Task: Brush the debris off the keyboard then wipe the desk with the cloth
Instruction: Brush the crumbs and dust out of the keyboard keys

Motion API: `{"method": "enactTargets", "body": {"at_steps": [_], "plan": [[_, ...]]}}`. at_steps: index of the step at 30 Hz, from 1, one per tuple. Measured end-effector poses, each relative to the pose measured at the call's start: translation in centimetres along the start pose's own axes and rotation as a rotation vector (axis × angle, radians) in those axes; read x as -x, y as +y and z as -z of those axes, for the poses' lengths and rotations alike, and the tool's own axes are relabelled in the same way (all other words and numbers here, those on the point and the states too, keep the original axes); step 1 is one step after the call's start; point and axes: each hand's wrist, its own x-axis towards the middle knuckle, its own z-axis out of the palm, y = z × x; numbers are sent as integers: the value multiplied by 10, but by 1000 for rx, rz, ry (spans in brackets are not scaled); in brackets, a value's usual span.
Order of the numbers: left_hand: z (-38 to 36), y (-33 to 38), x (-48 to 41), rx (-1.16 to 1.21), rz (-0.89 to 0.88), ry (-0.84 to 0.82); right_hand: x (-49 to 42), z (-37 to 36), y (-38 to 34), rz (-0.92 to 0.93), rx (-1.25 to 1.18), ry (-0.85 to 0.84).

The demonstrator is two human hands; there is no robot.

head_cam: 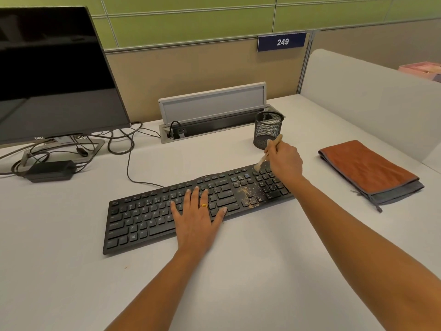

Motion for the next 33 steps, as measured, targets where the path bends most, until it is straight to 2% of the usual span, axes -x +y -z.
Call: {"method": "enactTargets", "body": {"at_steps": [2,6,11,17,22,33], "plan": [[0,0,0,4,-3,-5,-5,3,6,-16,-55,10],[0,-1,-1,1,-4,-6,-9,5,19,-14,-102,-210],[-1,0,-1,0,-7,-10,-14,20,27,27,203,-45],[-3,0,-2,3,1,-6,-16,15,33,3,103,-106],[-3,0,-1,6,3,6,-18,15,31,-2,136,-48],[-1,0,0,3,2,13,-20,11,31,-55,67,-108]]}}
